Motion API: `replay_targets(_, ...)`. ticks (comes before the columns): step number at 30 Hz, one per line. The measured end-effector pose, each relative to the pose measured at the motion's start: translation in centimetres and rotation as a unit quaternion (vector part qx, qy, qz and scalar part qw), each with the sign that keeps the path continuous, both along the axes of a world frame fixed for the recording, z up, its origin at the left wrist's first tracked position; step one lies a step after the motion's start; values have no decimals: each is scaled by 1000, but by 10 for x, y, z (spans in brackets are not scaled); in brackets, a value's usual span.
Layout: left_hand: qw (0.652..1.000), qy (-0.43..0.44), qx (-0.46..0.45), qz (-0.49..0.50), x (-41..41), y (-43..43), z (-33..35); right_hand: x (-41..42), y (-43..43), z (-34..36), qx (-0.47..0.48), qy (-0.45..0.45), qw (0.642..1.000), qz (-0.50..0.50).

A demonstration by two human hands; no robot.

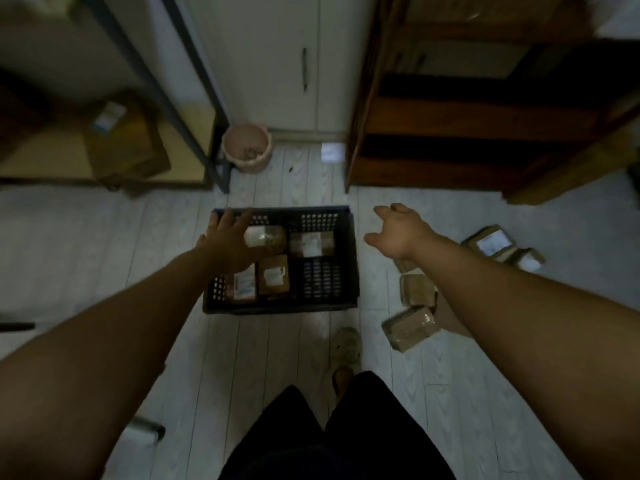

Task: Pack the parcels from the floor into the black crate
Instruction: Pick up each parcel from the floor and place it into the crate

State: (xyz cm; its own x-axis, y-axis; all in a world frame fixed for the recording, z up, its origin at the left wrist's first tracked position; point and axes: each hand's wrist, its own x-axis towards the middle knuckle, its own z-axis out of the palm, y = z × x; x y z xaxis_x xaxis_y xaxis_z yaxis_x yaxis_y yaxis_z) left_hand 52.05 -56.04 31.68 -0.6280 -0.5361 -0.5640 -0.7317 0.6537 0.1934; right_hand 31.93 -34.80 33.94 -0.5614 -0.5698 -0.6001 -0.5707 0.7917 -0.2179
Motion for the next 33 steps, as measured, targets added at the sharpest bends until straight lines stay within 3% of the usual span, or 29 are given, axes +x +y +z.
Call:
replay_targets(4, 999, 45, 6, 5, -12, 31, 66, 17, 62, 57, 6, 59, 997, -54)
replay_targets(11, 988, 101, -18, -113, -35, 98, 157, 43, 174, 146, 17, 145, 981, -127)
replay_targets(15, 978, 132, 28, -160, -57, 161, 197, 40, 241, 187, 14, 173, 971, -163)
replay_targets(27, 954, 153, 50, -253, -176, 435, 224, 4, 507, 229, 22, 168, 952, -254)
replay_targets(33, 957, 108, 30, -268, -211, 490, 203, -40, 578, 218, 9, 144, 947, -289)
